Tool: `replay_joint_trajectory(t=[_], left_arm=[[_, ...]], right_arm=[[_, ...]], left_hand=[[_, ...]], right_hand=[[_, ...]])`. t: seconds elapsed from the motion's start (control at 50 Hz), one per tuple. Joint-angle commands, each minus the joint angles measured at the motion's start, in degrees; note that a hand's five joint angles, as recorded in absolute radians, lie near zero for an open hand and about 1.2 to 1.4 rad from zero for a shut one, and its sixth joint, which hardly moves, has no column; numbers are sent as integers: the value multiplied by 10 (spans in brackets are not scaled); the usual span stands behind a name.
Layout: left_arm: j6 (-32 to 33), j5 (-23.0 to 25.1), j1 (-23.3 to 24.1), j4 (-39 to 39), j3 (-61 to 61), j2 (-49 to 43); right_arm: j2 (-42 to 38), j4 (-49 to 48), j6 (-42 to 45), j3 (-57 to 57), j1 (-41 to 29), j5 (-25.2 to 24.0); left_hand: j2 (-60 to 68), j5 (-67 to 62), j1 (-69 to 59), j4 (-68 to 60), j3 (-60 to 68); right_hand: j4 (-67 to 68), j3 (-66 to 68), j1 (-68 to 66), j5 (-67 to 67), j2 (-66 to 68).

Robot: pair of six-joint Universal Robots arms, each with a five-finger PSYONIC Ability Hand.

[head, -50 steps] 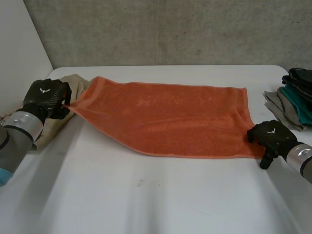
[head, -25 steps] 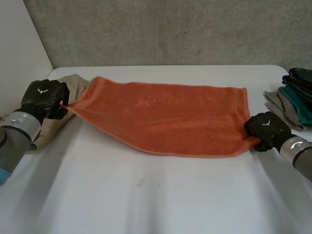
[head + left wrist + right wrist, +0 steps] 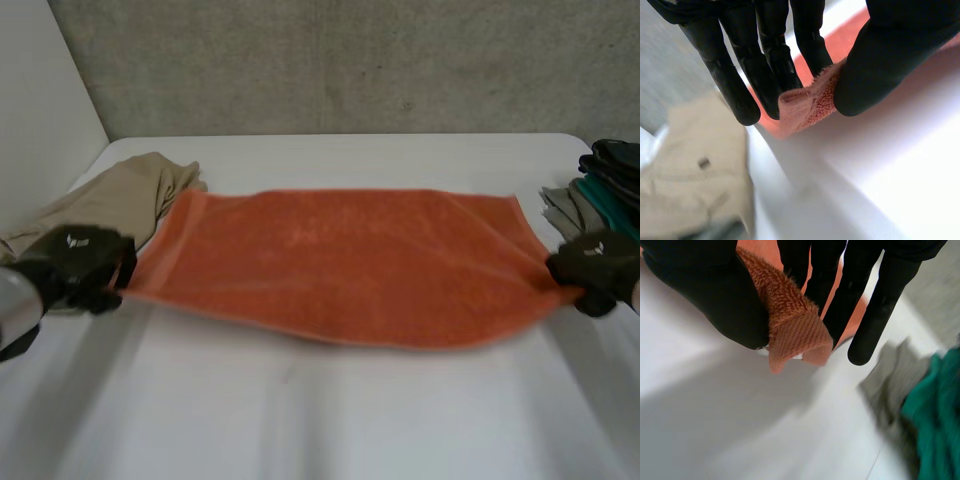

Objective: Fold the laundry.

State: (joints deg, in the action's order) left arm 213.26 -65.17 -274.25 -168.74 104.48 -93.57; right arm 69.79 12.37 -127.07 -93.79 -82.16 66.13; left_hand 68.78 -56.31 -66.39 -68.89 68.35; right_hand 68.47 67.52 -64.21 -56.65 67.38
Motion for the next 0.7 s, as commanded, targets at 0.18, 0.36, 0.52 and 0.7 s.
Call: replay_joint_trajectory(t=[0.18, 0.36, 0.52, 0.7], left_arm=[[264, 112, -81, 301, 43, 42], [114, 3, 35, 109, -98, -107], [21, -90, 107, 6, -249, -235], [2, -169, 145, -49, -405, -355]], right_arm=[[17, 260, 129, 33, 44, 5], [-67, 93, -43, 125, -15, 29], [-151, -26, -137, 220, -54, 58], [-241, -98, -173, 311, -91, 98]], left_hand=[[112, -137, -136, -111, 117], [112, -137, -136, -111, 117], [112, -137, -136, -111, 117], [112, -137, -136, -111, 117]], right_hand=[[115, 125, -158, -134, 126], [115, 125, -158, -134, 126], [115, 125, -158, -134, 126], [115, 125, -158, -134, 126]])
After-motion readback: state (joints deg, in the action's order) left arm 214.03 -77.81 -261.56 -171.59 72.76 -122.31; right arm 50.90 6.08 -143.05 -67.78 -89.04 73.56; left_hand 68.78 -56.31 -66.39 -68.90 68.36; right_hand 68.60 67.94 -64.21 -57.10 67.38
